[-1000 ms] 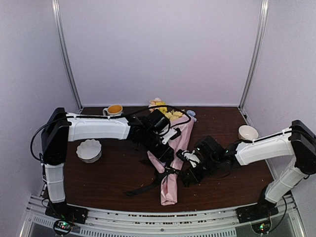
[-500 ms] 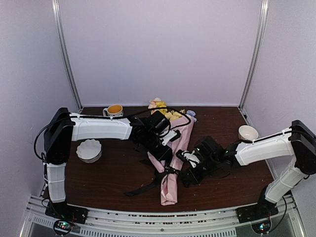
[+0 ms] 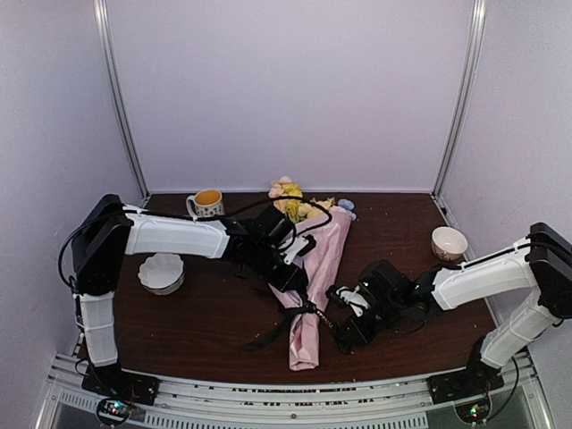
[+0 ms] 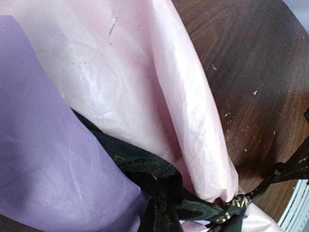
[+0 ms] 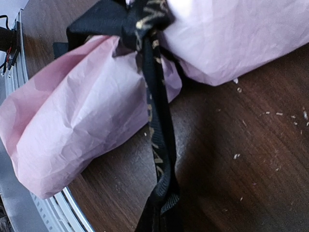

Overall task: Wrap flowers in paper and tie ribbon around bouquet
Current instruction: Adjust the tied bouquet to the folded bouquet.

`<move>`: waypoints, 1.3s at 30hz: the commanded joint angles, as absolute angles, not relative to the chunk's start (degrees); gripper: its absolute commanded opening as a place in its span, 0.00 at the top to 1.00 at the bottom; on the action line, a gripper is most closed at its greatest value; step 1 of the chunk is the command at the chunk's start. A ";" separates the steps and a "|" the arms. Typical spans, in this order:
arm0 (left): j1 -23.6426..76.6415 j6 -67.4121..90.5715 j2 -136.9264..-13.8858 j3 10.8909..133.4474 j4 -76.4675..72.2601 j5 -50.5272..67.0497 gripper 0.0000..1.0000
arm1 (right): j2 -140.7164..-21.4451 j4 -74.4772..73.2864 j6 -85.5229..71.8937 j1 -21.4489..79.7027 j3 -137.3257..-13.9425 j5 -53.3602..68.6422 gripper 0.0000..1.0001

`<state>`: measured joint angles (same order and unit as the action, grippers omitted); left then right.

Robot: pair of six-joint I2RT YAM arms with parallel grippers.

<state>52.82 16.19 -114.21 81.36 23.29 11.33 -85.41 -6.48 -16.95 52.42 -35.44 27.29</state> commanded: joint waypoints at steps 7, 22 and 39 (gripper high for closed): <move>52.88 12.52 -109.03 80.02 17.22 14.89 0.77 | -84.33 -6.18 -18.02 53.26 -34.76 28.02 1.00; 50.36 14.61 -111.79 90.14 27.47 4.55 0.43 | -84.28 -5.66 -18.26 53.31 -35.24 27.36 1.00; 45.47 12.54 -122.35 101.28 34.79 11.83 0.29 | -85.73 -4.17 -18.72 53.32 -35.66 27.69 1.00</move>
<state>44.86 13.96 -122.04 100.79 33.08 7.38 -85.41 -5.28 -18.44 53.01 -34.68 27.86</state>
